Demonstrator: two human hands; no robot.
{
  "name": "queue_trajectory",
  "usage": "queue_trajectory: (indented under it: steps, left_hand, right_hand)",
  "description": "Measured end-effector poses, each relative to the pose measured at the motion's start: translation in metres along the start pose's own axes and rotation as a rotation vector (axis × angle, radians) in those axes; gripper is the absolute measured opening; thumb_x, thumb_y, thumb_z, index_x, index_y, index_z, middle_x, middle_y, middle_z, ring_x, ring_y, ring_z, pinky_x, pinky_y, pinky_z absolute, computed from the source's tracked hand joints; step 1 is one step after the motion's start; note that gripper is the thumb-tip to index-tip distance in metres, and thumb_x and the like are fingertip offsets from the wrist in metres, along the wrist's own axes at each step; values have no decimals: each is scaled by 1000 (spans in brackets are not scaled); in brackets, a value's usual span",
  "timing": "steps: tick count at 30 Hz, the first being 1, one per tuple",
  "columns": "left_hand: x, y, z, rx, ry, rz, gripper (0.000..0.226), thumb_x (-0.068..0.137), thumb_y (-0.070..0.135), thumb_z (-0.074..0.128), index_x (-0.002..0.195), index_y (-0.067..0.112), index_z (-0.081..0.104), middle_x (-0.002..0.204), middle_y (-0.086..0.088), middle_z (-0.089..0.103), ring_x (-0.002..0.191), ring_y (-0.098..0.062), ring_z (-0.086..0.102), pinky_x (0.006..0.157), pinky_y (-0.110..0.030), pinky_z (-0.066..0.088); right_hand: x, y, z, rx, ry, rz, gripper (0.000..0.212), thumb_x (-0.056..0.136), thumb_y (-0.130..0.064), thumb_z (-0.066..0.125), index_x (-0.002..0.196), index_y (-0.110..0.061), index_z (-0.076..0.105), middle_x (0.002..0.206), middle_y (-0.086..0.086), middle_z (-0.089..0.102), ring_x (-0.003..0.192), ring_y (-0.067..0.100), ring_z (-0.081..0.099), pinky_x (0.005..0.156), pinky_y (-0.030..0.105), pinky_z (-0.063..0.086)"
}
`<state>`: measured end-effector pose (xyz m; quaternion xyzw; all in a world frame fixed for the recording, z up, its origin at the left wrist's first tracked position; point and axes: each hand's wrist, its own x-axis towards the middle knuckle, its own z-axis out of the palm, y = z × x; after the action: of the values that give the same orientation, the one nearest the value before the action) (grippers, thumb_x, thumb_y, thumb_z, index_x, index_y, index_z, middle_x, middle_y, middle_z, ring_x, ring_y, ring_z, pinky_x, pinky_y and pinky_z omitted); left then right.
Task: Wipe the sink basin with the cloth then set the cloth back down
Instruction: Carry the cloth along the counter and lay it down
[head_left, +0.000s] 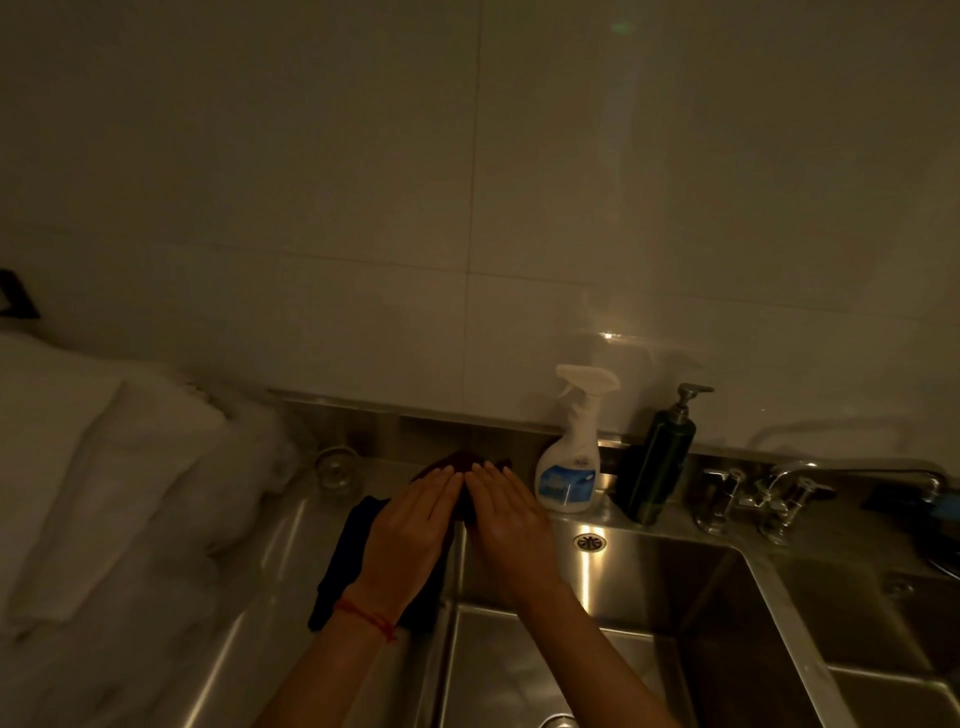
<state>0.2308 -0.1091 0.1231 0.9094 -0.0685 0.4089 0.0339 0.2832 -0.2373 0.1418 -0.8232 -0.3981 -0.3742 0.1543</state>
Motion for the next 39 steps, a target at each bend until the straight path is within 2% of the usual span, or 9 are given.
queue_trajectory:
  steps: [2,10,16,19,21,26,29,34,39]
  left_hand:
    - [-9,-1,-5,-13,4,-10,45,103,14,34,98,-3,75,102,-16,75,90,-26,75,75,-36,61]
    - [-36,0,-27,-16,27,-90,67,105,30,18,101,-7,73,103,-17,75,90,-25,75,73,-35,62]
    - [-41,-1,-45,11,-56,-158,66,100,45,29,104,-5,72,104,-16,75,91,-24,75,73,-33,61]
    - [-45,1,-48,34,-79,-151,49,78,35,70,104,-7,72,104,-18,74,90,-26,75,71,-35,62]
    - [-48,2,-47,39,-114,-158,58,61,29,87,104,-7,72,103,-18,74,90,-26,75,70,-35,62]
    - [-55,4,-47,78,-39,-100,57,92,41,39,102,-4,73,100,-13,76,87,-21,76,71,-30,61]
    - [-58,3,-44,136,18,-36,69,106,26,14,98,-3,75,96,-14,76,84,-22,76,70,-31,61]
    - [-62,0,-48,253,36,107,43,98,8,35,92,0,77,92,-15,77,81,-23,76,68,-32,62]
    - [-76,-10,-58,273,43,218,66,104,6,12,94,0,77,94,-15,77,84,-25,76,70,-35,63]
  right_hand:
    - [-2,-7,-3,18,8,-24,50,43,-16,92,90,-7,74,93,7,75,88,16,71,80,30,55]
    - [-8,-31,-6,74,47,-76,30,62,-5,77,92,-2,72,97,13,73,91,23,70,79,37,56]
    - [-11,-37,-15,85,26,-62,49,47,-7,90,92,-1,72,96,14,73,90,24,70,77,38,56]
    - [-13,-36,-19,100,32,-60,51,44,-7,91,91,-1,72,95,14,73,89,23,71,77,38,56]
    - [-15,-34,-21,121,31,-56,52,44,-9,92,92,-2,72,96,13,73,89,23,71,77,38,56]
    - [-20,-26,-26,140,27,-47,52,44,-11,92,91,-2,72,95,12,74,87,22,71,75,36,56]
    - [-26,-23,-31,157,30,-38,52,41,-9,92,89,-3,73,92,12,74,84,22,72,73,36,57]
    - [-38,-22,-31,165,0,-58,53,39,-8,93,88,-3,73,91,13,74,84,22,72,73,37,57]
    - [-51,-33,-25,203,-39,-73,52,40,-9,92,89,-4,74,91,11,74,85,20,72,74,34,56]
